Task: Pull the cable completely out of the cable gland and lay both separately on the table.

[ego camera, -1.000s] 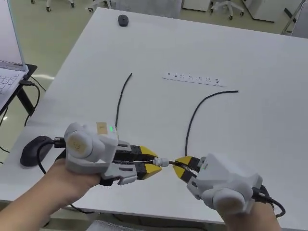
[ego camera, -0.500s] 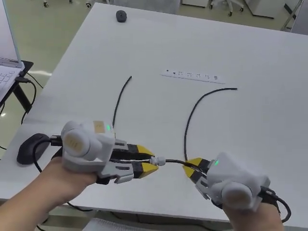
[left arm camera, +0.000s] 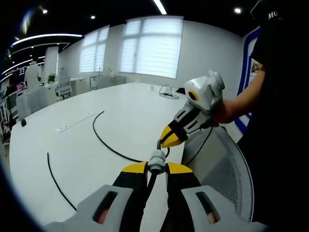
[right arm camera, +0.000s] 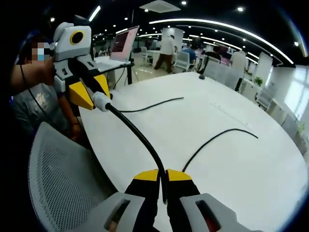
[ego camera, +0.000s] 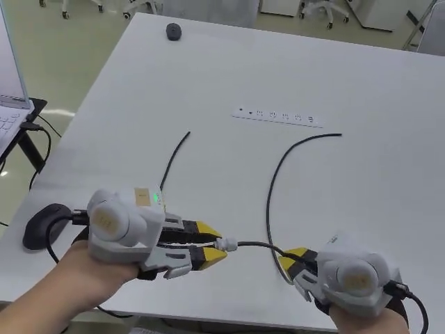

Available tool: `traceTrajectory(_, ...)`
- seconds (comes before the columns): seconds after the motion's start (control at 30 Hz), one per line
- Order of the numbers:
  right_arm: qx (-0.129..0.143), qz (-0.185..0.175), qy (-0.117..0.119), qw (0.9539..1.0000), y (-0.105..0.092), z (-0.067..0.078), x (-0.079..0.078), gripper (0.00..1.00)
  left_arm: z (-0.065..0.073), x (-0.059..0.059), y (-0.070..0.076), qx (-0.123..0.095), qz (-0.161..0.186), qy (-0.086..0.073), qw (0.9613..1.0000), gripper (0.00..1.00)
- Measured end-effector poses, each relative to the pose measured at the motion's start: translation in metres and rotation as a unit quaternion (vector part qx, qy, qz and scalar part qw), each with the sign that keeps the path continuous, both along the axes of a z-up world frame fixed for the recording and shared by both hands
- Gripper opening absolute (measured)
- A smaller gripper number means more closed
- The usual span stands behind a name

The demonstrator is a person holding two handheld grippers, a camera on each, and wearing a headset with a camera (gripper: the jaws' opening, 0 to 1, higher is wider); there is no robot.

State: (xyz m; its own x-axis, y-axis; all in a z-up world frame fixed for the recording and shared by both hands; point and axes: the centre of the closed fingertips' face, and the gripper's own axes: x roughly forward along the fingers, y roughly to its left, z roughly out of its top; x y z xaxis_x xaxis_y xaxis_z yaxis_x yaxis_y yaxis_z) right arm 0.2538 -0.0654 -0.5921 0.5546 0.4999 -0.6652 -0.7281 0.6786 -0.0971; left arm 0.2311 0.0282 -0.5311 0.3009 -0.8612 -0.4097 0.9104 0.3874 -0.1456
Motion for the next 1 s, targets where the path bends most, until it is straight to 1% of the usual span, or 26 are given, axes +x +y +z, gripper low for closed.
traceTrajectory(0.07, -0.002, 0.003, -0.002, 1.0, 0.0, 0.002, -0.001, 0.0, 0.001, 0.0, 0.0, -0.002, 0.0, 0.002, 1.0, 0.15)
traceTrajectory(0.17, -0.002, 0.008, -0.012, 0.9999, -0.002, 0.01, -0.001, 0.0, 0.003, 0.004, 0.001, -0.005, 0.002, 0.002, 1.0, 0.15)
traceTrajectory(0.27, 0.001, 0.017, -0.013, 0.9998, -0.002, 0.016, -0.003, 0.01, 0.005, 0.006, 0.003, -0.01, 0.004, 0.004, 0.9999, 0.15)
traceTrajectory(0.3, 0.002, 0.022, -0.014, 0.9997, -0.001, 0.02, -0.005, 0.02, 0.006, 0.006, 0.003, -0.011, 0.005, 0.006, 0.9999, 0.15)
traceTrajectory(0.37, 0.005, 0.029, -0.015, 0.9994, 0.002, 0.025, -0.006, 0.09, 0.005, 0.006, 0.002, -0.01, 0.004, 0.004, 0.9999, 0.15)
traceTrajectory(0.4, 0.009, 0.029, -0.008, 0.9995, 0.005, 0.027, -0.008, 0.11, 0.005, 0.006, 0.002, -0.01, 0.004, 0.002, 0.9999, 0.15)
traceTrajectory(0.43, 0.012, 0.032, -0.009, 0.9994, 0.009, 0.033, -0.008, 0.14, 0.005, 0.005, 0.001, -0.01, 0.003, 0.004, 0.9999, 0.15)
traceTrajectory(0.47, 0.007, 0.049, -0.018, 0.9986, 0.015, 0.037, -0.009, 0.15, 0.005, 0.004, 0.001, -0.009, 0.002, 0.004, 0.9999, 0.15)
traceTrajectory(0.5, -0.008, 0.073, -0.028, 0.9969, 0.022, 0.042, -0.011, 0.16, 0.004, 0.004, 0.0, -0.007, 0.001, 0.003, 1.0, 0.15)
traceTrajectory(0.57, -0.022, 0.099, -0.046, 0.9938, 0.036, 0.052, -0.011, 0.16, 0.003, 0.004, 0.0, -0.007, 0.001, 0.004, 1.0, 0.15)
traceTrajectory(0.6, -0.025, 0.106, -0.048, 0.9929, 0.038, 0.053, -0.012, 0.16, 0.003, 0.004, 0.0, -0.007, 0.001, 0.004, 1.0, 0.15)
traceTrajectory(0.63, -0.041, 0.125, -0.051, 0.9899, 0.046, 0.055, -0.014, 0.16, 0.003, 0.003, -0.001, -0.006, -0.001, 0.004, 1.0, 0.15)
traceTrajectory(0.67, -0.065, 0.143, -0.061, 0.9857, 0.052, 0.057, -0.016, 0.17, 0.003, 0.002, -0.001, -0.005, -0.002, 0.003, 1.0, 0.15)
traceTrajectory(0.7, -0.083, 0.159, -0.075, 0.9809, 0.056, 0.058, -0.016, 0.16, 0.004, 0.003, -0.002, -0.004, -0.003, 0.001, 1.0, 0.15)
traceTrajectory(0.73, -0.101, 0.177, -0.089, 0.9749, 0.062, 0.061, -0.017, 0.16, 0.005, 0.003, -0.002, -0.005, -0.004, -0.003, 1.0, 0.15)
traceTrajectory(0.77, -0.103, 0.183, -0.093, 0.9733, 0.066, 0.062, -0.017, 0.15, 0.005, 0.003, -0.002, -0.005, -0.003, -0.004, 1.0, 0.15)
traceTrajectory(0.8, -0.103, 0.185, -0.093, 0.9729, 0.069, 0.062, -0.018, 0.14, 0.006, 0.004, -0.002, -0.006, -0.002, -0.005, 1.0, 0.15)
traceTrajectory(0.83, -0.107, 0.19, -0.094, 0.9714, 0.072, 0.063, -0.018, 0.13, 0.006, 0.004, -0.002, -0.005, 0.0, -0.002, 1.0, 0.15)
traceTrajectory(0.87, -0.113, 0.197, -0.095, 0.9691, 0.074, 0.063, -0.019, 0.12, 0.006, 0.003, -0.002, -0.004, -0.001, -0.003, 1.0, 0.15)
traceTrajectory(0.9, -0.127, 0.206, -0.1, 0.9653, 0.074, 0.062, -0.018, 0.1, 0.007, 0.003, -0.003, -0.003, -0.002, -0.003, 1.0, 0.15)
traceTrajectory(0.93, -0.129, 0.207, -0.103, 0.9644, 0.075, 0.062, -0.017, 0.08, 0.007, 0.002, -0.003, -0.003, -0.004, -0.003, 1.0, 0.15)
traceTrajectory(1.0, -0.129, 0.209, -0.103, 0.9639, 0.077, 0.062, -0.017, 0.07, 0.007, 0.001, -0.004, 0.002, -0.009, -0.004, 1.0, 0.15)
